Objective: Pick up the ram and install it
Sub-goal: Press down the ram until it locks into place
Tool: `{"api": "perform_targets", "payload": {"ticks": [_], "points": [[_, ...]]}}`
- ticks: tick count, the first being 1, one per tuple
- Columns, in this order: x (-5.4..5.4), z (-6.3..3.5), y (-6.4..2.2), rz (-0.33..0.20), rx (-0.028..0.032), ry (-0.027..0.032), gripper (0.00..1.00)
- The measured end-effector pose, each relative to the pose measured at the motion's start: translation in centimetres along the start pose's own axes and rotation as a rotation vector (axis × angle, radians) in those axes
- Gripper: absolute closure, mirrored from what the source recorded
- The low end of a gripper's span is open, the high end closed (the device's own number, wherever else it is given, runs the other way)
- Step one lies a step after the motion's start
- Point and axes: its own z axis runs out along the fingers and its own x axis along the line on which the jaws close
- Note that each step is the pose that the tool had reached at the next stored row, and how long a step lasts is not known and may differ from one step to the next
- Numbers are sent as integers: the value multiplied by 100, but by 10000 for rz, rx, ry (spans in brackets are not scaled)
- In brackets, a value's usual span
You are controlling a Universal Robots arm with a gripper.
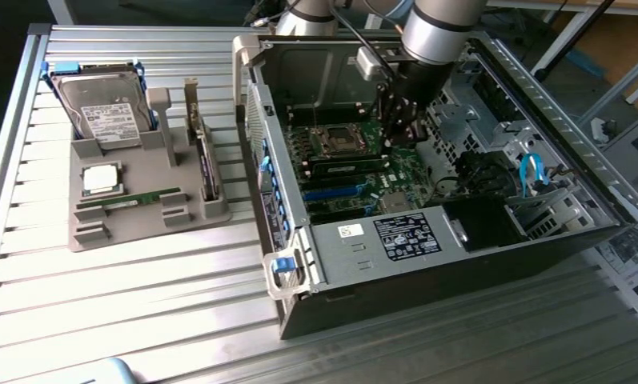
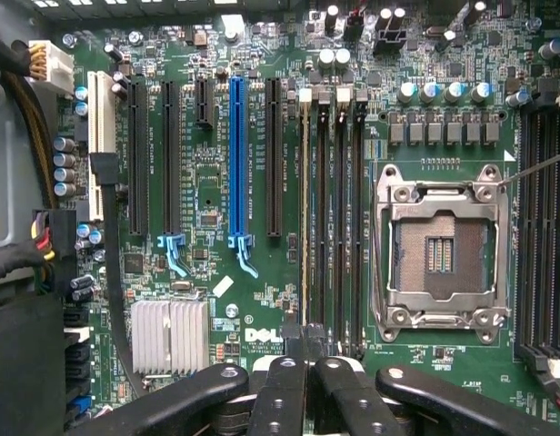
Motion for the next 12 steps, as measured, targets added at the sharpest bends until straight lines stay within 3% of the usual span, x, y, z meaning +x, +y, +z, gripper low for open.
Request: {"api": "perform_targets", "payload": {"ticks": [12], "points": [[0, 1, 78, 0, 0, 0, 89]]}}
